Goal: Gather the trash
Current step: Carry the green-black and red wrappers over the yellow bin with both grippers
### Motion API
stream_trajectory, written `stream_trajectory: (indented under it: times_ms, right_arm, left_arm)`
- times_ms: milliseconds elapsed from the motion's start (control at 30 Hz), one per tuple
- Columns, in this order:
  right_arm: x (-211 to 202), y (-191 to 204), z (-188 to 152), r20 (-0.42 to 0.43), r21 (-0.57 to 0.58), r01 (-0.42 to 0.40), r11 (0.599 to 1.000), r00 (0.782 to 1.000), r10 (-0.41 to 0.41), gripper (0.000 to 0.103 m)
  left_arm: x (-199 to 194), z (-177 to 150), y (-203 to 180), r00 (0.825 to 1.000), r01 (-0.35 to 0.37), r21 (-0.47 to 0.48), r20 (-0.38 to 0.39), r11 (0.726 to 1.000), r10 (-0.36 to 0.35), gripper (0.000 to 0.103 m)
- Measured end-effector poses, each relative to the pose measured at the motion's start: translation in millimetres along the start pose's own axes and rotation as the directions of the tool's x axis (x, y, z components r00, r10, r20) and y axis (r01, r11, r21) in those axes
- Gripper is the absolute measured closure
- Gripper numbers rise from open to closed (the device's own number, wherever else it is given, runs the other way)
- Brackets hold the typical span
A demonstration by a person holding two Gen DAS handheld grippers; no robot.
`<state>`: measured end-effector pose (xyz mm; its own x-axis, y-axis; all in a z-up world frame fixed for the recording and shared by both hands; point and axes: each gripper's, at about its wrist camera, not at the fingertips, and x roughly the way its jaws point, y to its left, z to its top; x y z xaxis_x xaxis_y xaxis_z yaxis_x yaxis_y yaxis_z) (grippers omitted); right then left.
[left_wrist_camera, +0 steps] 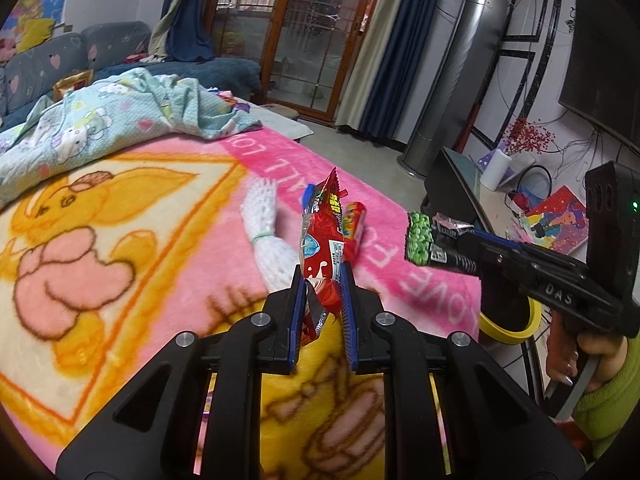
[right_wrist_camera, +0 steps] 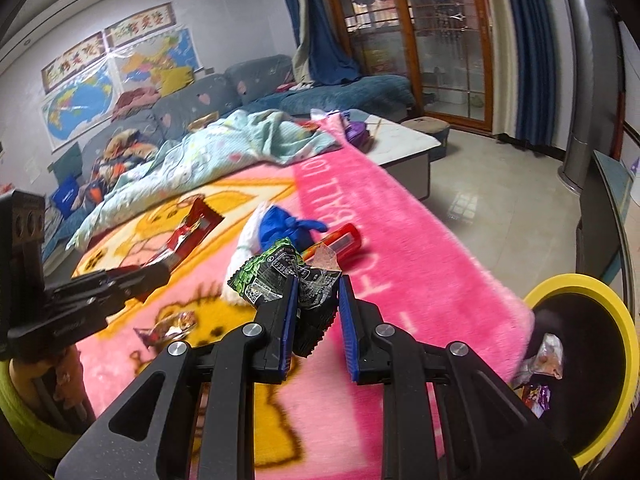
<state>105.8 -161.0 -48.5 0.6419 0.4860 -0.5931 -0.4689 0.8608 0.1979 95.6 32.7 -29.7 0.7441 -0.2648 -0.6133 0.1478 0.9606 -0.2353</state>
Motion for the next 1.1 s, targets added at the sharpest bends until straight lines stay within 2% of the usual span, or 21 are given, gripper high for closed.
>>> stream_trajectory:
  times_ms: [333, 667, 1100]
  right_arm:
    - [-15, -30, 8, 0.050, 0.053, 0.080, 0.995, 0.995, -0.082, 0.083]
    - [-29, -62, 12, 0.087, 0.121, 0.122, 0.985, 0.987, -0.133, 0.083]
    - [-45, -107, 5, 0.097, 0.238, 0.173, 0.956, 0.975, -0.200, 0.083]
  left_arm:
    - [5, 7, -28, 0.999, 0.040, 0.049, 0.006, 0.998, -0.040, 0.092]
    - [11, 13, -58, 0.997, 0.080, 0.103, 0.010, 0.992, -0.081, 0.092]
    - [27, 13, -100, 0.990, 0.143, 0.177, -0.013, 0.974, -0.143, 0.092]
